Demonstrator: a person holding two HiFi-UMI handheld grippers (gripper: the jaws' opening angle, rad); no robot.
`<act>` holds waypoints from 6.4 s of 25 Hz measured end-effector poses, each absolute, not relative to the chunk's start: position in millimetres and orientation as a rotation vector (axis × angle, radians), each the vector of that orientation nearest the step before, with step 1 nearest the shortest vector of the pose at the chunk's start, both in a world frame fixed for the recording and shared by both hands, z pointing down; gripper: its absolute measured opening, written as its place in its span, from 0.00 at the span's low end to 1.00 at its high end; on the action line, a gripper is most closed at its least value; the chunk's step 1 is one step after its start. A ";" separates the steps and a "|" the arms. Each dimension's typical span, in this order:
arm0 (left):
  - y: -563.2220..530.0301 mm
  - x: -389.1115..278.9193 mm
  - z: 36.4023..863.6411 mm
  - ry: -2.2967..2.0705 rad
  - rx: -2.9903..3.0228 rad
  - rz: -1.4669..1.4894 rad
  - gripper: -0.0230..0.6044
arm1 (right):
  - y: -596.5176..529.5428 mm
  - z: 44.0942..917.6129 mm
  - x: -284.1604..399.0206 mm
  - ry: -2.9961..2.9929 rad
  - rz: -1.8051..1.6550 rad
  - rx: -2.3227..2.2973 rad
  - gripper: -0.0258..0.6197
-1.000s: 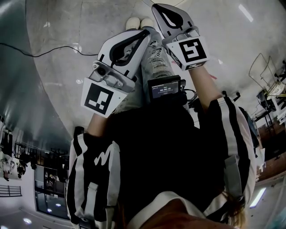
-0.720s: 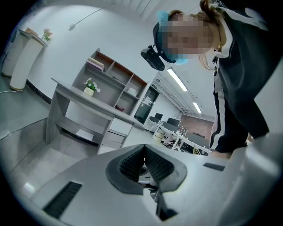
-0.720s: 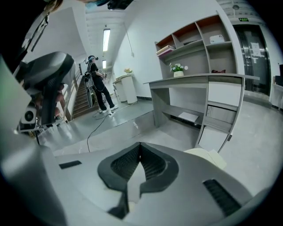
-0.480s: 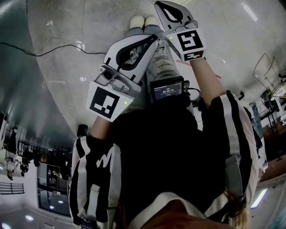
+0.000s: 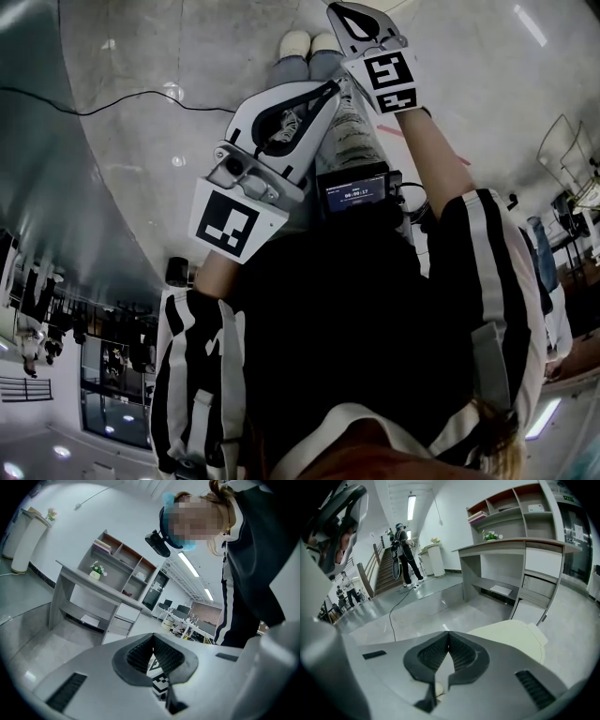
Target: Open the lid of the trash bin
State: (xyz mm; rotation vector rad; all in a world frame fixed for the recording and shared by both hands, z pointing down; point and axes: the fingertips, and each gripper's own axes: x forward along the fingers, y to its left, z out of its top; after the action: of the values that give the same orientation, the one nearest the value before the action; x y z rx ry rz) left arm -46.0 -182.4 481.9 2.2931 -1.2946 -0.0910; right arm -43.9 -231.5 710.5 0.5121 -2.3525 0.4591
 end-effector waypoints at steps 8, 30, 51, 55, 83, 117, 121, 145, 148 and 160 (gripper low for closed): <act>-179.2 -49.5 485.5 -1.303 2.273 -0.081 0.04 | -233.4 736.9 -40.4 -2.297 0.455 0.510 0.05; -177.3 -46.4 490.3 -1.299 2.257 -0.084 0.04 | -236.6 808.1 -22.5 -2.111 0.450 0.519 0.05; -181.5 -43.3 484.2 -1.282 2.281 -0.101 0.04 | -237.6 830.7 -10.3 -1.911 0.289 0.565 0.05; -180.9 -42.3 482.9 -1.273 2.282 -0.099 0.04 | -236.7 831.7 -11.9 -1.903 0.197 0.561 0.05; -182.7 -33.9 470.7 -1.251 2.337 -0.092 0.04 | -242.3 836.8 -10.4 -1.805 0.129 0.674 0.05; -194.7 -31.1 432.8 -1.250 2.419 -0.076 0.04 | -266.8 736.2 -16.8 -2.033 0.228 0.811 0.05; -195.5 -33.9 426.7 -1.257 2.429 -0.072 0.04 | -268.7 726.1 -14.7 -2.035 0.229 0.822 0.05; -190.5 -38.4 387.4 -1.283 2.491 -0.055 0.04 | -276.1 639.6 -0.3 -2.096 0.272 0.943 0.05; -186.6 -43.9 377.3 -1.280 2.496 -0.052 0.04 | -274.5 621.6 -3.9 -2.110 0.266 0.954 0.05; -196.2 -50.0 354.9 -1.291 2.528 -0.076 0.04 | -276.8 576.5 -4.4 -2.171 0.237 0.972 0.05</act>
State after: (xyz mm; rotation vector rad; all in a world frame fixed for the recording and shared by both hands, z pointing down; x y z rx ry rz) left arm -50.0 -196.2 354.9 2.5284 -1.2908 -0.0763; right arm -4.4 -276.8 576.5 0.9724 -2.1711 0.2367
